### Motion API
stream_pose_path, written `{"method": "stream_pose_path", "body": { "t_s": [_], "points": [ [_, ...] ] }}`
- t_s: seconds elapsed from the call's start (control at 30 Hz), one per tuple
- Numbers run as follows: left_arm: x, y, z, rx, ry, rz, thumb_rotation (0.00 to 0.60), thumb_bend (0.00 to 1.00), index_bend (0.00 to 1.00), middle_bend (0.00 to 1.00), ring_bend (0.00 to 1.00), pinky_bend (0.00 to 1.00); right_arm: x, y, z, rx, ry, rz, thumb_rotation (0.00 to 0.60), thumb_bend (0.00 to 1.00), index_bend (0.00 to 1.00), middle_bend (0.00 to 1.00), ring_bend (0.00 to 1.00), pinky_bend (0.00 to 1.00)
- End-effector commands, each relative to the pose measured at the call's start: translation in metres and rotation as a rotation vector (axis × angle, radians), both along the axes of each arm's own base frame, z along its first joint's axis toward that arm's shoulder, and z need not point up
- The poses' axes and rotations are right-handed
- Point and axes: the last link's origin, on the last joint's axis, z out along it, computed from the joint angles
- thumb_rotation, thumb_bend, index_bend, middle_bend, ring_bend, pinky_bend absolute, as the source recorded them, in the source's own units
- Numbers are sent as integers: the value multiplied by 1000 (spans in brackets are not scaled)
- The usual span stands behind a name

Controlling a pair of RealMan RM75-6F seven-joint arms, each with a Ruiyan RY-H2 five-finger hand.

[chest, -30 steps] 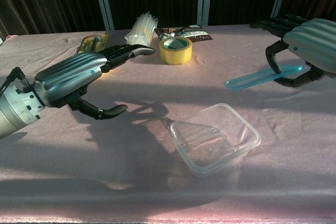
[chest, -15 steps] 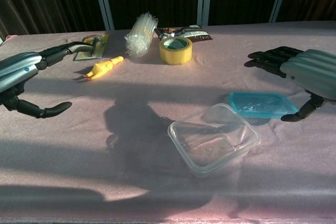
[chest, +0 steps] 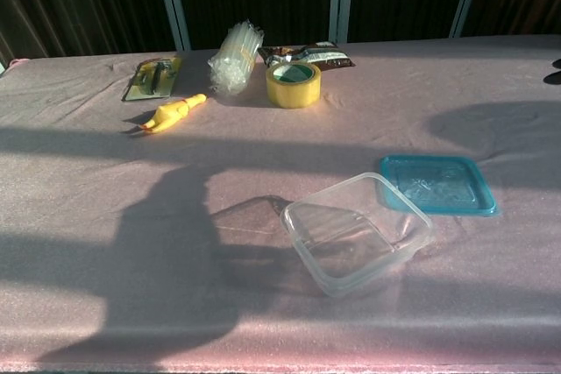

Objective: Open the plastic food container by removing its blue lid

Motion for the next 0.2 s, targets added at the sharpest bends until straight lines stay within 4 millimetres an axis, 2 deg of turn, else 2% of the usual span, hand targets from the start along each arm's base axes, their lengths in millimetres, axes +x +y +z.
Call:
{"method": "stream_pose_path", "body": {
  "t_s": [0.03,0.1,0.2],
  "points": [
    [-12,-26,7,42,39,63,600,366,0,0,0,0,-33,66,46,-207,-47,-156,600,114,0,0,0,0],
    [-11,-27,9,74,26,52,600,366,0,0,0,0,-44,75,52,-227,-83,-207,600,114,0,0,0,0],
    [-9,-30,12,124,31,31,600,364,0,0,0,0,-43,76,61,-247,-113,-188,600,114,0,0,0,0]
  ]
}}
